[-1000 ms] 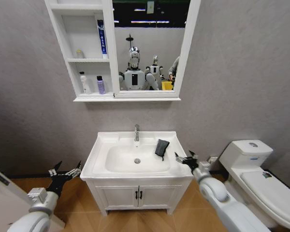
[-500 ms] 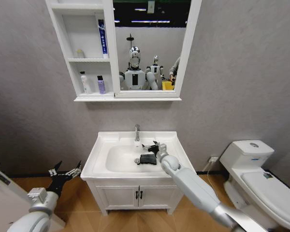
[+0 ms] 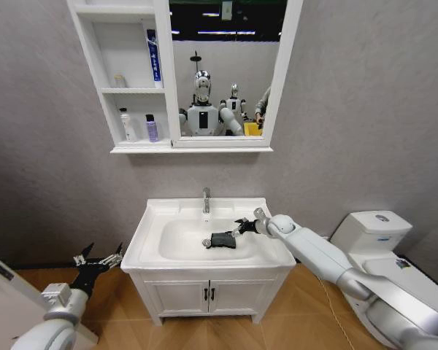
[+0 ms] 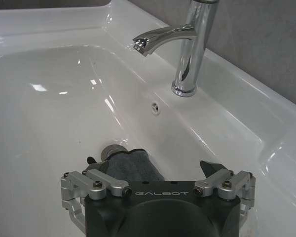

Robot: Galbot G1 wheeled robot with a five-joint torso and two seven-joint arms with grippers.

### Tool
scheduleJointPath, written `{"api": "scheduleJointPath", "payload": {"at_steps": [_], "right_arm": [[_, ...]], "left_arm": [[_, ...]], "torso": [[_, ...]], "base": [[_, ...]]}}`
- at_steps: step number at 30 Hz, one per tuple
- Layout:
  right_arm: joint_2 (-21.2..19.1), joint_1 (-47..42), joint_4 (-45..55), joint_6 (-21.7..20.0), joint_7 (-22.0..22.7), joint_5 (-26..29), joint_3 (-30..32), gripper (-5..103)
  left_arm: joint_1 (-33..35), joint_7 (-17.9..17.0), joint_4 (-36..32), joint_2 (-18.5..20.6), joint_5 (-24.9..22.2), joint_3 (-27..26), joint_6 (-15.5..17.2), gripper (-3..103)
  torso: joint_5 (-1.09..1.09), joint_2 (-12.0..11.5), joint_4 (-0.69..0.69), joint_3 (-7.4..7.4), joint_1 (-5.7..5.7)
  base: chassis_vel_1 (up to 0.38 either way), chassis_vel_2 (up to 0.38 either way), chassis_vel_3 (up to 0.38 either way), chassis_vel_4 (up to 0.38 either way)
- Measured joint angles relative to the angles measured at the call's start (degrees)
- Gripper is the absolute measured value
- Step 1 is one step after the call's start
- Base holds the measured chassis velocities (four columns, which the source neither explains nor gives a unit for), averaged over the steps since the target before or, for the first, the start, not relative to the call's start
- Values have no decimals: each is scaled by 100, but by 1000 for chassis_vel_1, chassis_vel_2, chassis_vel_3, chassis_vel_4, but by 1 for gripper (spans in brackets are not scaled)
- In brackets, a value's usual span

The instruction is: Move facial cleanser and shampoo from washbasin to cabinet, then wipe washbasin with towel.

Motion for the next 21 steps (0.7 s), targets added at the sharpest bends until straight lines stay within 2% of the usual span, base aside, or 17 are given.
{"api": "scheduleJointPath", "payload": {"at_steps": [2,4,6,9,10,12,15,21], "right_arm": [[255,271,-414,251,-375,-182,-307,100],[384,354,-551,283,-442,-182,-444,100],[542,411,-695,301,-460,-185,-530,100],[1136,471,-1148,303,-394,-158,-638,100],[1136,471,-1148,303,-394,-158,-638,100],[1491,493,-1603,380,-299,-208,-694,100],[1654,496,-1943,486,-362,-387,-720,100],[1613,415,-2143,642,-512,-768,-683,100]], "left_arm": [[0,0,1,0,0,0,0,100],[0,0,1,0,0,0,0,100],[0,0,0,0,-1,0,0,100],[0,0,0,0,0,0,0,100],[0,0,0,0,0,0,0,100],[0,0,0,0,0,0,0,100],[0,0,0,0,0,-1,0,100],[0,0,0,0,0,0,0,100]], "torso": [[1,0,0,0,0],[-1,0,0,0,0],[-1,0,0,0,0],[0,0,2,0,0],[0,0,2,0,0],[-1,0,4,0,0],[-1,0,3,0,0],[0,1,-2,0,-1]], "base": [[0,0,0,0],[0,0,0,0],[0,0,0,0],[0,0,0,0],[0,0,0,0],[0,0,0,0],[0,0,0,0],[0,0,0,0]]}}
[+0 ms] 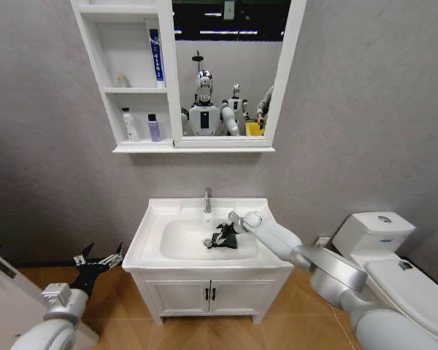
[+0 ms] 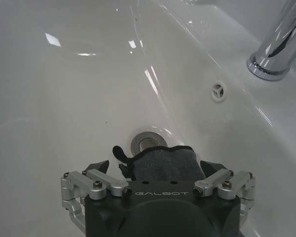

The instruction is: Move facial cleanser and shampoo from washbasin to cabinet, then wipe washbasin with towel.

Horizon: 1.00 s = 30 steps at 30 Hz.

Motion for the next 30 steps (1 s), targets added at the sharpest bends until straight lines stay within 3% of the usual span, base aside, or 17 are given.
{"api": "scheduleJointPath", "payload": {"at_steps": [5,30], "right_arm": [[76,-41,-284,220,-46,-441,117,100],[718,134,-1659,1101,90,-1558,710,100]], "left_arm": [[0,0,0,0,0,0,0,100],[0,0,0,0,0,0,0,100]], "torso": [[1,0,2,0,0],[0,0,2,0,0]], "base": [[0,0,0,0],[0,0,0,0]]}}
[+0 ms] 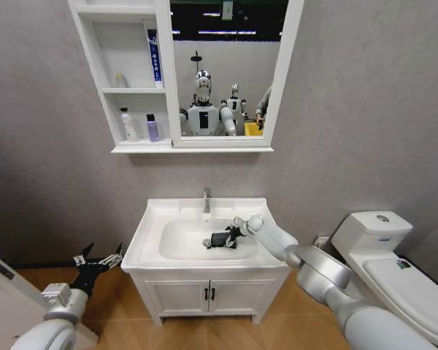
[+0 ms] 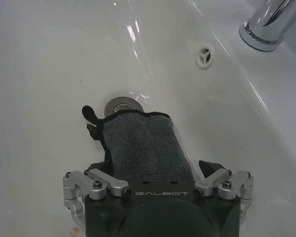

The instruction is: Move facial cleanser and shampoo from washbasin to cabinet, then wipe washbasin with towel.

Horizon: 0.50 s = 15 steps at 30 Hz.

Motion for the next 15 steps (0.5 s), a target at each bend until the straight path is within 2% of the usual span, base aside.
{"api": "scheduleJointPath", "payload": {"at_steps": [1,2,5,8,10,11,14,15], "right_arm": [[15,-7,-19,21,45,-19,5,95],[28,-13,-35,36,99,-24,12,95],[57,-21,-83,69,180,-39,24,80],[62,-24,-89,79,182,-49,31,74],[122,-16,-193,160,152,-132,143,63],[122,-16,-193,160,152,-132,143,63],[152,-20,-213,227,99,-262,281,47],[152,-20,-213,227,99,-262,281,47]], "left_arm": [[0,0,0,0,0,0,0,100],[0,0,0,0,0,0,0,100],[0,0,0,1,0,0,0,100],[0,0,0,0,0,0,0,100],[0,0,0,0,0,0,0,100],[0,0,0,0,0,0,0,100],[0,0,0,0,0,0,0,100],[0,0,0,0,0,0,0,100]], "torso": [[0,0,0,0,0],[0,0,0,0,0],[0,0,0,0,0],[0,0,0,0,0],[0,0,-1,0,0],[0,0,-1,0,0],[0,0,0,0,0],[0,0,0,0,0]], "base": [[0,0,0,0],[0,0,0,0],[0,0,0,0],[0,0,0,0],[0,0,0,0],[0,0,0,0],[0,0,0,0],[0,0,0,0]]}}
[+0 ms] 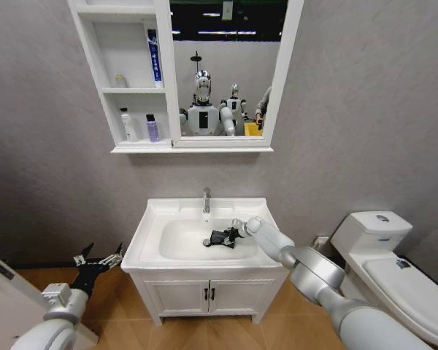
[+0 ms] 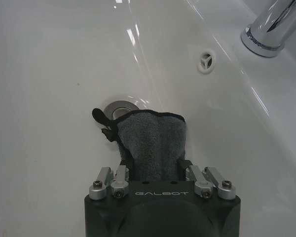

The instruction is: Move facial cleanser and shampoo from washbasin to cabinet, then wipe washbasin with towel.

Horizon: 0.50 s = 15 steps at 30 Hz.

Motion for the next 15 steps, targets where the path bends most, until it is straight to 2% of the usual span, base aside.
{"api": "scheduleJointPath", "payload": {"at_steps": [4,5,7,9,11,15], "right_arm": [[-6,-20,17,4,-16,-51,61,25],[-6,-20,17,4,-16,-51,61,25],[-20,-42,37,6,-19,-68,63,15],[-24,-54,45,7,-19,-69,66,15],[-52,-91,101,8,-19,-64,84,6],[-132,-125,285,-17,-30,3,96,4]], "left_arm": [[0,0,0,0,0,0,0,100],[0,0,0,0,0,0,0,100],[0,0,0,0,0,0,0,100],[0,0,0,0,0,0,0,100],[0,0,0,0,0,0,0,100],[0,0,0,0,0,0,0,100]], "torso": [[0,0,0,0,0],[0,0,0,0,0],[0,0,0,0,0],[1,0,0,0,0],[1,0,0,0,0],[1,0,-1,0,0]], "base": [[0,0,0,0],[0,0,0,0],[0,0,0,0],[0,0,0,0],[0,0,0,0],[0,0,0,0]]}}
